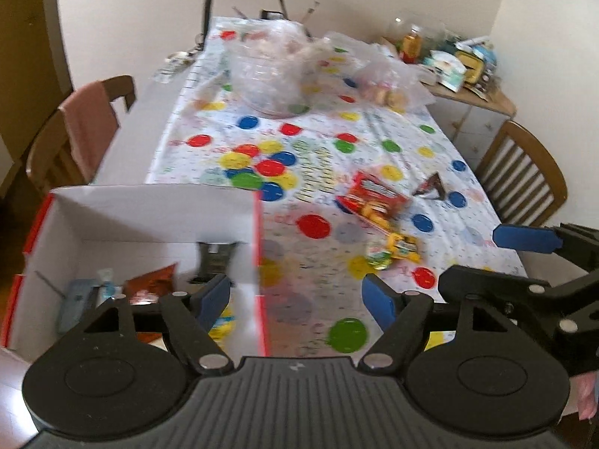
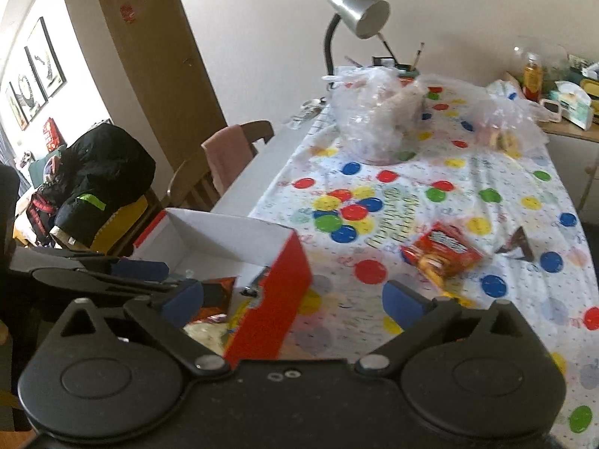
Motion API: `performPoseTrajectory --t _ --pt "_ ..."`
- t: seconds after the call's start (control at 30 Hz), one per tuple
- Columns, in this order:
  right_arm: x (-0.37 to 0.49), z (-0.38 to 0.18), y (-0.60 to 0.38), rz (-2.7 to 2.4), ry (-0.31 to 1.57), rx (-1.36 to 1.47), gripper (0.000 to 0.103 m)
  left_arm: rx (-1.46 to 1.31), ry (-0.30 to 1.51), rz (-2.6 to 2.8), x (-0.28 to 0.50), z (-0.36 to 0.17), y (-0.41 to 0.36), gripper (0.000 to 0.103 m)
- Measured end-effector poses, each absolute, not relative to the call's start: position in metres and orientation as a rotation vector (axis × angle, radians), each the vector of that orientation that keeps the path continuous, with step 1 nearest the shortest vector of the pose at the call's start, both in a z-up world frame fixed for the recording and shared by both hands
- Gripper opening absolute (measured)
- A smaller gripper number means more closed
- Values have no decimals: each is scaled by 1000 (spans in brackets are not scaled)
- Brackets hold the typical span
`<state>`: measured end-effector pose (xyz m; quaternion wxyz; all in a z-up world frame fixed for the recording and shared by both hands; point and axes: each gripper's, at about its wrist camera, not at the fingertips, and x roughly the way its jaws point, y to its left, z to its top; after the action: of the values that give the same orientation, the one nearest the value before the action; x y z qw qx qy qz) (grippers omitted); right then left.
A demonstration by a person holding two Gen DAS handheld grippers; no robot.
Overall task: Organize snacks
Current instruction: 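Withdraw both tools from the box back over the table, then grasp the green egg snack with the left tool while the right tool grasps the yellow packet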
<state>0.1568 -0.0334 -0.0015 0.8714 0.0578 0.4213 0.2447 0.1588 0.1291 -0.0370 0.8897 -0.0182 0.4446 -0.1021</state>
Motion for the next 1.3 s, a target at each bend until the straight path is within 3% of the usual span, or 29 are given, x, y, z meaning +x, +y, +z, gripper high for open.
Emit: performPoseTrajectory --t 0.57,0.93,1.3 --pt "202 -48 -174 395 960 97 103 92 975 -301 208 -91 12 77" --pt "226 -98 -180 586 1026 -84 102 143 1064 -338 245 -143 -10 77" --pt "262 -151 -140 822 1066 -313 86 70 1177 -335 276 -172 0 73"
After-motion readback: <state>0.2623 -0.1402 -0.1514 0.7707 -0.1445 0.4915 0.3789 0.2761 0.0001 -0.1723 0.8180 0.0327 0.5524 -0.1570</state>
